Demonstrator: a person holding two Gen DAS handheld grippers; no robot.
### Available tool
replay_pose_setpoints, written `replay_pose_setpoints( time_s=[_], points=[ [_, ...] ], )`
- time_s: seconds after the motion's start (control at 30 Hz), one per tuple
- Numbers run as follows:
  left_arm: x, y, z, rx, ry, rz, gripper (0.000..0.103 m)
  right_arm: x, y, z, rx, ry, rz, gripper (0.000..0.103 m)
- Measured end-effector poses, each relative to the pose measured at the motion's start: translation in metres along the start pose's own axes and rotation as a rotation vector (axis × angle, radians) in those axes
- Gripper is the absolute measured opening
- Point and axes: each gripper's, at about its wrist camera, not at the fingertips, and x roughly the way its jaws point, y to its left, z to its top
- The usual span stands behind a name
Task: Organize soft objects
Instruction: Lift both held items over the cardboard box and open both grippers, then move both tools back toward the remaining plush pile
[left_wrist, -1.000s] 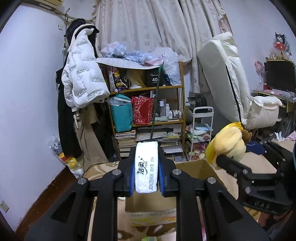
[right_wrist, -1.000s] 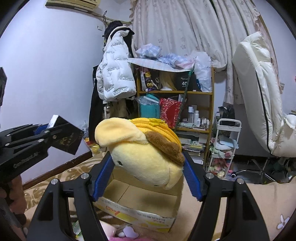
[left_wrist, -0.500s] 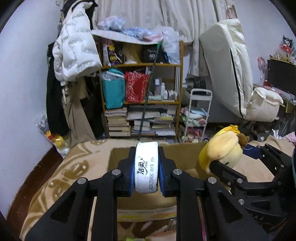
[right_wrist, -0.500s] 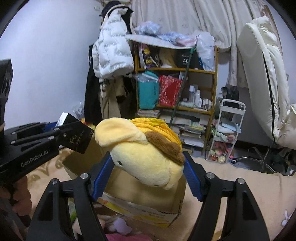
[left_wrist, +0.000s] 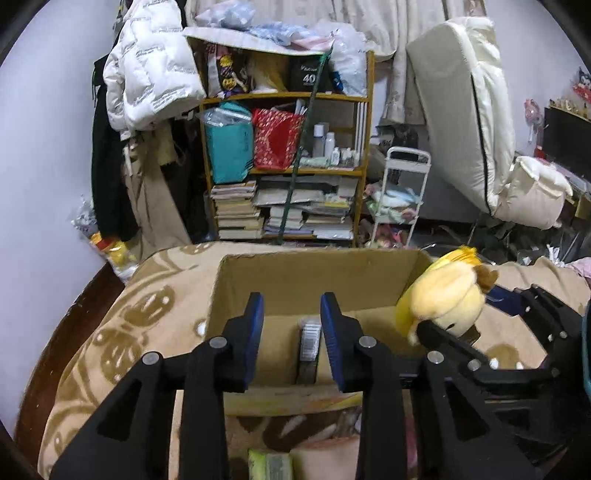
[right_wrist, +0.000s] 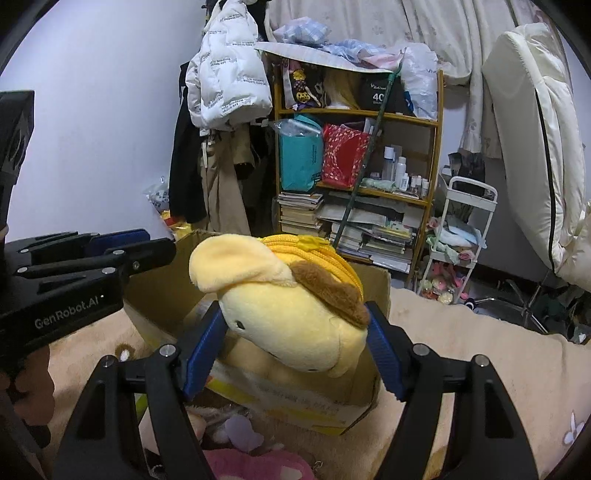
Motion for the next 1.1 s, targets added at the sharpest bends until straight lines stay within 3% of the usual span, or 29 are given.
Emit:
replay_pose_setpoints(
  time_s=[0.07,0.13,0.23,0.37,0.43,0.53,0.73,0.87,1.1],
  points=[
    [-0.006,0.001,-0.002,0.018,-0.002,0.021,0.037,-0.003,0.0,0.0,0.004,0.001,0.008,0.079],
    [-0.014,0.001,-0.003,0.033,-0.016,0.037,0.053,-0.006,0.0,0.0,0.005,0.0,0.011,0.084],
    [-0.027,0.001,-0.005,0.051,-0.044,0.08,0.061,-0.008,-0.001,0.002,0.008,0.006,0.001,0.085],
    [-0.042,0.004,-0.006,0.056,-0.044,0.106,0.065,-0.011,0.001,0.006,0.006,0.032,-0.039,0.094],
    [-0.051,0.005,-0.006,0.068,-0.054,0.127,0.08,-0.018,0.001,0.005,0.017,0.032,-0.035,0.095],
    [-0.063,0.01,-0.012,0.061,-0.043,0.174,0.087,-0.03,0.001,0.001,0.03,0.029,-0.039,0.103],
    [-0.078,0.026,-0.027,0.022,0.02,0.204,0.088,-0.053,0.002,-0.01,0.059,0.031,-0.026,0.103],
    [-0.091,0.035,-0.036,-0.019,0.063,0.166,0.088,-0.066,0.004,-0.018,0.055,0.028,-0.029,0.103],
    [-0.1,0.037,-0.052,-0.016,0.118,0.171,0.088,-0.08,0.012,-0.032,0.045,0.021,-0.022,0.103]
  ],
)
